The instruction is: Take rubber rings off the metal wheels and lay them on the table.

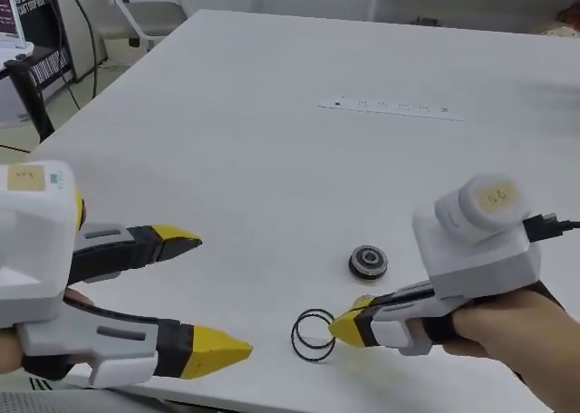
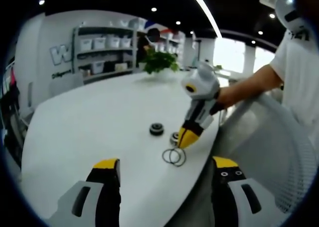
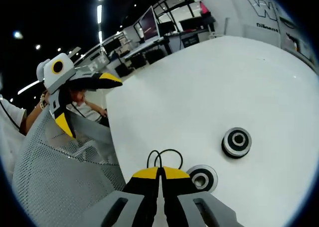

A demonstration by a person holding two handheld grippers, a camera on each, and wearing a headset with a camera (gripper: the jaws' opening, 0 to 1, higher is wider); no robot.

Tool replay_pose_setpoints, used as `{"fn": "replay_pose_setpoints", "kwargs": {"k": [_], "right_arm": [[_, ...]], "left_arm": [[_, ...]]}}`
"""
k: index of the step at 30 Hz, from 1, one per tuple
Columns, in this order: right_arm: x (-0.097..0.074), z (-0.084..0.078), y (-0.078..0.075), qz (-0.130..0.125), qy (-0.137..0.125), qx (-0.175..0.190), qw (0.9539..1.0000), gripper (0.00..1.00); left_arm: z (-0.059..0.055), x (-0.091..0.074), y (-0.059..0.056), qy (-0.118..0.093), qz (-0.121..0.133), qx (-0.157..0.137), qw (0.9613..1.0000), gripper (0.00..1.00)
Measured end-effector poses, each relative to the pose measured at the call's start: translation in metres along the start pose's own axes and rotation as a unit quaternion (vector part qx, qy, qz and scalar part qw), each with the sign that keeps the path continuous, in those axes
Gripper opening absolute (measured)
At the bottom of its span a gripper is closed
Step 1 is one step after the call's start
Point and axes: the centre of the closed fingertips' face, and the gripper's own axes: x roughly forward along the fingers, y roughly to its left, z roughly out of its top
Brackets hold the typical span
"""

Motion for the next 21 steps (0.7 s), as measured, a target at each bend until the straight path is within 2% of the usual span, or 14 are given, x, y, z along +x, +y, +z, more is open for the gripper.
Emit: {"fn": "replay_pose_setpoints", "kwargs": {"k": [7,21], "right_arm": [[0.0007,0.0028,-0.008,-0.018,-0.007,-0.006,0.9998,0.0],[0.0002,0.0047,-0.0099,-0.02,-0.011,-0.008,0.9997,0.02]], "left_arm": [[-0.0025,0.0003,-0.0011,0.007,-0.002,0.003,1.0,0.75],[-0.0044,0.0005,-0.0016,0.012,-0.003,0.003,0.9999,0.74]]}}
